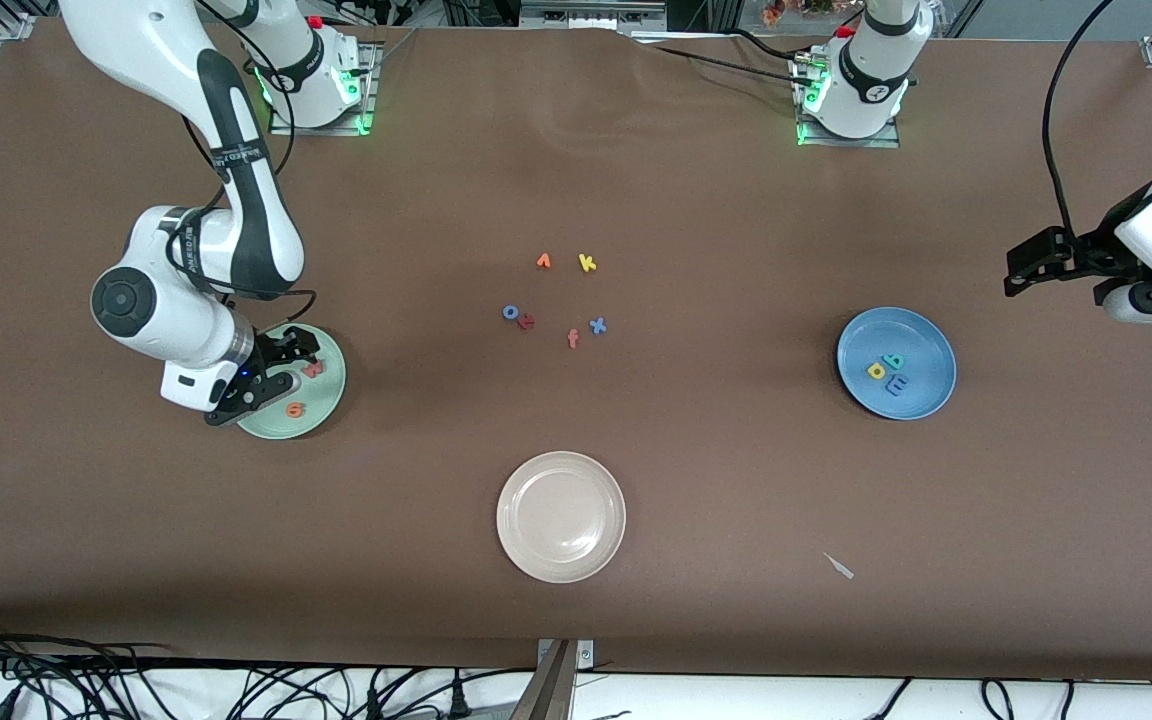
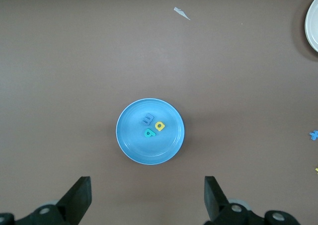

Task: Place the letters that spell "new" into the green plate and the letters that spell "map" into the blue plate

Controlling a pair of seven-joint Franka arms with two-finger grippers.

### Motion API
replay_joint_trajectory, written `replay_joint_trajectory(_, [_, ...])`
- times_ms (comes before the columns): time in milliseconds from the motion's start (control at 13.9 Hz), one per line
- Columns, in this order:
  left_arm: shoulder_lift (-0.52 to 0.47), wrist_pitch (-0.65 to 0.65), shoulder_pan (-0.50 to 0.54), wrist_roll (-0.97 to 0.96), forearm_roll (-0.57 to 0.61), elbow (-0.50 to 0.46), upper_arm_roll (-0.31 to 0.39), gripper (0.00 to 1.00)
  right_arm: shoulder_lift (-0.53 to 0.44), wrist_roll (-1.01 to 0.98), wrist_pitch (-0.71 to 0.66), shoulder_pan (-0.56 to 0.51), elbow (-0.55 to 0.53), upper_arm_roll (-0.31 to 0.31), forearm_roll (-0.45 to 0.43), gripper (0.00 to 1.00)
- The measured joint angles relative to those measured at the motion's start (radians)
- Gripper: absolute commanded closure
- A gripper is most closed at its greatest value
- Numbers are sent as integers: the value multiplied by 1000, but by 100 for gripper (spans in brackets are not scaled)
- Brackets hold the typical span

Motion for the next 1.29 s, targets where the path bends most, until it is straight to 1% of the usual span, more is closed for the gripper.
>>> replay_joint_trajectory(144, [0,0,0,0,0,-1,0,0,-4,28,-62,0,64,-2,1,0])
replay_joint_trajectory(432, [0,1,0,0,0,-3,0,0,-17,167,-199,1,194,-2,1,0])
replay_joint_trajectory(647, [0,1,0,0,0,-4,0,0,-39,233,-303,1,275,-18,-9,0])
replay_joint_trajectory(935, [0,1,0,0,0,-5,0,0,-57,324,-385,20,358,-22,-107,0])
replay_joint_trajectory(1151, [0,1,0,0,0,-5,0,0,-71,363,-429,58,402,-23,-136,0])
replay_joint_trajectory(1295, [0,1,0,0,0,-5,0,0,-84,384,-443,82,412,-34,-158,0])
